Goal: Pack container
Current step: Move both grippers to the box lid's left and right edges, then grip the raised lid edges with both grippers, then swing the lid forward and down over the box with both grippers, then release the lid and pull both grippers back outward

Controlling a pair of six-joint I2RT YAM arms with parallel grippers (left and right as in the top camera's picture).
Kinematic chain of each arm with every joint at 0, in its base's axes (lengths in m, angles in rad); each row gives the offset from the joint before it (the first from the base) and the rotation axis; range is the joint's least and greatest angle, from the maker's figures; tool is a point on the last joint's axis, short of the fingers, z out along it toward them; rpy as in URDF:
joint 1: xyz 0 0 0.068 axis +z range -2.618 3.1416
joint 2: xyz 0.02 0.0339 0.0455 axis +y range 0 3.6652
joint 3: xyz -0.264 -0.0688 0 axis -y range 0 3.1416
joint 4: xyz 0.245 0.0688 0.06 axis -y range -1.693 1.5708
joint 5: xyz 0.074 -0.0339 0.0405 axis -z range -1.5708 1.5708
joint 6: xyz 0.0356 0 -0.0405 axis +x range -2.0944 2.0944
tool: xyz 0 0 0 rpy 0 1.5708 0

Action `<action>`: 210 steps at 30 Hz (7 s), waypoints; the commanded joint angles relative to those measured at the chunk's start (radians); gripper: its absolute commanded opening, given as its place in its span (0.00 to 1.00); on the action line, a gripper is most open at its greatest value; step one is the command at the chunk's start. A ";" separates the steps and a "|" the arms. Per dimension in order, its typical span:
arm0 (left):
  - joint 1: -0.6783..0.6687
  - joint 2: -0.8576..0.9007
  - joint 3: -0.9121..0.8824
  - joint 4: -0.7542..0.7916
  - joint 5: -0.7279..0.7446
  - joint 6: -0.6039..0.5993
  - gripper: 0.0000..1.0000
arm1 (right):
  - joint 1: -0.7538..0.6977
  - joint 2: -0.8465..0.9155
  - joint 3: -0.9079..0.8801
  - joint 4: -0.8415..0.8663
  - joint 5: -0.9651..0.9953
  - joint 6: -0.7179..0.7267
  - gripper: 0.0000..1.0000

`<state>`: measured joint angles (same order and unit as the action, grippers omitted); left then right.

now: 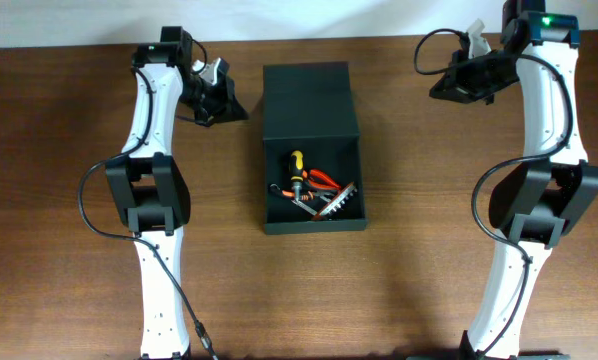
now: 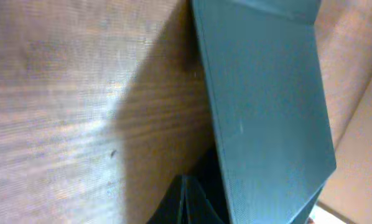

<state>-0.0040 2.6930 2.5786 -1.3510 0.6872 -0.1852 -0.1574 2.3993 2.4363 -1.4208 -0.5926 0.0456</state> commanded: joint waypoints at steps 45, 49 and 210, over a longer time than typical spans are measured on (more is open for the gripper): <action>-0.042 0.112 0.007 -0.047 0.084 -0.020 0.02 | 0.124 0.225 -0.227 0.188 -0.322 0.041 0.04; -0.045 0.113 0.007 -0.045 0.085 -0.020 0.02 | 0.125 0.225 -0.228 0.214 -0.375 0.041 0.04; -0.121 -0.158 0.559 -0.337 0.537 0.148 0.02 | 0.039 -0.238 -0.225 -0.278 -0.555 -0.160 0.04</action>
<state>-0.1169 2.5820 3.1214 -1.6867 1.2404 -0.0166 -0.1028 2.2368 2.2120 -1.6943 -1.1805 -0.1188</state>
